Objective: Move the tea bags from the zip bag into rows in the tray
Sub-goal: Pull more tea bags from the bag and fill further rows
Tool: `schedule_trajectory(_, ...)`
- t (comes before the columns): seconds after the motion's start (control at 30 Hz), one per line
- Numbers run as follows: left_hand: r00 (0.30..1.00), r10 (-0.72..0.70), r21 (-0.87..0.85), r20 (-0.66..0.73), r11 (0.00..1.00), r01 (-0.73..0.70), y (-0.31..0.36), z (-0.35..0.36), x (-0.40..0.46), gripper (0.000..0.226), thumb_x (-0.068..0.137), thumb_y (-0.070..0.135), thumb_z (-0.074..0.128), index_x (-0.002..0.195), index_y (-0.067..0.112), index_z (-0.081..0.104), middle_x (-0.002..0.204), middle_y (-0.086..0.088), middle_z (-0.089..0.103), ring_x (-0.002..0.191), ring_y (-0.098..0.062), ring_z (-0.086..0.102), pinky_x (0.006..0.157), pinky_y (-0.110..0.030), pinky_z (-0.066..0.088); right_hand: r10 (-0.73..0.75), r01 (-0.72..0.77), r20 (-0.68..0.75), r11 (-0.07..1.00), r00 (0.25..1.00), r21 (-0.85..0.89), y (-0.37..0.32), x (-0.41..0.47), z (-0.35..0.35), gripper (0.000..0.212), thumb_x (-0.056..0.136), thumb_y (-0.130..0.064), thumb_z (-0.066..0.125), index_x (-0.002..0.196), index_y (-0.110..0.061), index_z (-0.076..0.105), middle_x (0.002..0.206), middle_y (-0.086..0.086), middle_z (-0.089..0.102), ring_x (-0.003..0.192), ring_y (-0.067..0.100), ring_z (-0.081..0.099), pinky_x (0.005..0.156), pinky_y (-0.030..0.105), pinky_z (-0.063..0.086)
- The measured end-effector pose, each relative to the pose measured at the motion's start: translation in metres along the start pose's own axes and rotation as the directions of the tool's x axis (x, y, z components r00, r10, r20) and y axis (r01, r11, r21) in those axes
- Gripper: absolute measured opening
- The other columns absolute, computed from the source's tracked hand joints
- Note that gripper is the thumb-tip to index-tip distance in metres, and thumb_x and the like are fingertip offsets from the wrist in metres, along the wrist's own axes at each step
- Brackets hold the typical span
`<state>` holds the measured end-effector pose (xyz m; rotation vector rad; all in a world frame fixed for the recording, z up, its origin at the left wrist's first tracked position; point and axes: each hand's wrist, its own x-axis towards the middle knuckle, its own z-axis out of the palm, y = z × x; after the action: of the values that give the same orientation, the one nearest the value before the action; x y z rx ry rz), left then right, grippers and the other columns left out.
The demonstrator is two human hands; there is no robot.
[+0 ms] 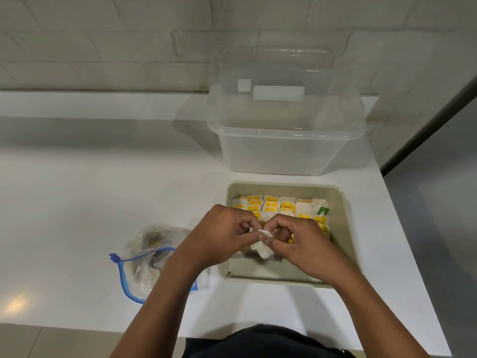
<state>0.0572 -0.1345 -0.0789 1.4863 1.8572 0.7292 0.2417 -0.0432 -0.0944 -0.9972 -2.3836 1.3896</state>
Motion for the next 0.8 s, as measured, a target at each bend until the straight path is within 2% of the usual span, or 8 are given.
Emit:
schedule_trajectory(0.07, 1.0, -0.001, -0.01, 0.006, 1.0, 0.001, 0.001, 0.002, 0.0, 0.016, 0.081, 0.043, 0.08, 0.086, 0.028, 0.076, 0.068, 0.007, 0.067, 0.065, -0.006, 0.06, 0.064, -0.02, 0.047, 0.041, -0.041, -0.004, 0.999, 0.999, -0.012, 0.003, -0.004, -0.002, 0.012, 0.087, -0.022, 0.075, 0.081, -0.03, 0.068, 0.064, -0.018, 0.059, 0.057, 0.012, 0.05, 0.056, 0.021, 0.04)
schedule_trajectory(0.13, 1.0, 0.002, -0.001, 0.01, 1.0, -0.002, 0.0, 0.005, 0.0, 0.014, 0.081, 0.04, 0.08, 0.087, 0.028, 0.076, 0.069, 0.009, 0.066, 0.067, -0.005, 0.061, 0.065, -0.017, 0.048, 0.106, -0.107, -0.019, 0.993, 0.994, -0.049, 0.011, -0.008, -0.009, 0.012, 0.086, -0.02, 0.074, 0.08, -0.028, 0.068, 0.069, -0.02, 0.064, 0.059, 0.003, 0.056, 0.06, 0.017, 0.044)
schedule_trajectory(0.23, 1.0, 0.011, 0.039, -0.013, 0.999, -0.011, -0.006, 0.008, -0.001, 0.004, 0.086, 0.03, 0.075, 0.091, 0.031, 0.075, 0.071, 0.005, 0.066, 0.07, -0.011, 0.061, 0.066, -0.02, 0.048, 0.243, -0.248, -0.049, 0.954, 0.969, -0.169, 0.03, -0.01, -0.018, 0.017, 0.082, -0.018, 0.074, 0.072, -0.03, 0.065, 0.071, -0.013, 0.068, 0.067, 0.002, 0.06, 0.066, 0.022, 0.049)
schedule_trajectory(0.3, 0.999, 0.019, 0.065, -0.027, 0.998, -0.017, -0.008, 0.01, -0.001, 0.01, 0.089, 0.025, 0.072, 0.097, 0.031, 0.074, 0.073, 0.008, 0.065, 0.072, -0.009, 0.061, 0.066, -0.015, 0.044, 0.345, -0.349, -0.057, 0.913, 0.937, -0.209, 0.042, -0.011, -0.019, 0.017, 0.08, -0.018, 0.073, 0.07, -0.029, 0.065, 0.068, -0.008, 0.068, 0.066, 0.008, 0.062, 0.068, 0.028, 0.053)
schedule_trajectory(0.47, 0.999, 0.013, 0.018, -0.043, 1.0, -0.013, -0.009, 0.012, -0.002, 0.029, 0.089, 0.023, 0.072, 0.115, 0.033, 0.065, 0.078, 0.016, 0.063, 0.075, -0.003, 0.063, 0.071, -0.016, 0.048, 0.463, -0.459, 0.024, 0.882, 0.886, -0.107, 0.046, -0.013, -0.012, 0.017, 0.082, -0.006, 0.068, 0.074, -0.021, 0.067, 0.065, -0.001, 0.069, 0.06, 0.017, 0.071, 0.065, 0.031, 0.061)
schedule_trajectory(0.63, 0.999, 0.0, 0.02, -0.045, 1.0, 0.001, -0.012, 0.012, 0.0, 0.019, 0.089, 0.024, 0.073, 0.106, 0.031, 0.071, 0.081, 0.013, 0.068, 0.078, -0.004, 0.063, 0.071, -0.016, 0.049, 0.49, -0.493, -0.049, 0.867, 0.87, -0.079, 0.05, -0.006, -0.007, 0.01, 0.084, -0.01, 0.066, 0.077, -0.016, 0.065, 0.062, 0.003, 0.072, 0.058, 0.018, 0.071, 0.072, 0.041, 0.061)
schedule_trajectory(0.7, 0.999, 0.0, 0.006, -0.047, 1.0, 0.001, -0.013, 0.013, 0.0, 0.016, 0.088, 0.023, 0.074, 0.102, 0.03, 0.072, 0.082, 0.013, 0.069, 0.078, -0.004, 0.063, 0.072, -0.015, 0.05, 0.488, -0.493, -0.075, 0.865, 0.87, -0.089, 0.05, -0.004, -0.006, 0.01, 0.086, -0.015, 0.069, 0.077, -0.014, 0.066, 0.063, 0.003, 0.07, 0.06, 0.021, 0.069, 0.067, 0.036, 0.06)
schedule_trajectory(0.8, 0.999, -0.004, -0.002, -0.045, 1.0, 0.004, -0.013, 0.013, 0.0, 0.013, 0.088, 0.023, 0.074, 0.097, 0.031, 0.071, 0.08, 0.014, 0.069, 0.076, -0.004, 0.063, 0.07, -0.011, 0.047, 0.46, -0.475, -0.123, 0.865, 0.879, -0.162, 0.05, -0.001, -0.004, 0.01, 0.086, -0.023, 0.073, 0.078, -0.017, 0.07, 0.071, -0.002, 0.07, 0.067, 0.014, 0.062, 0.058, 0.016, 0.046)
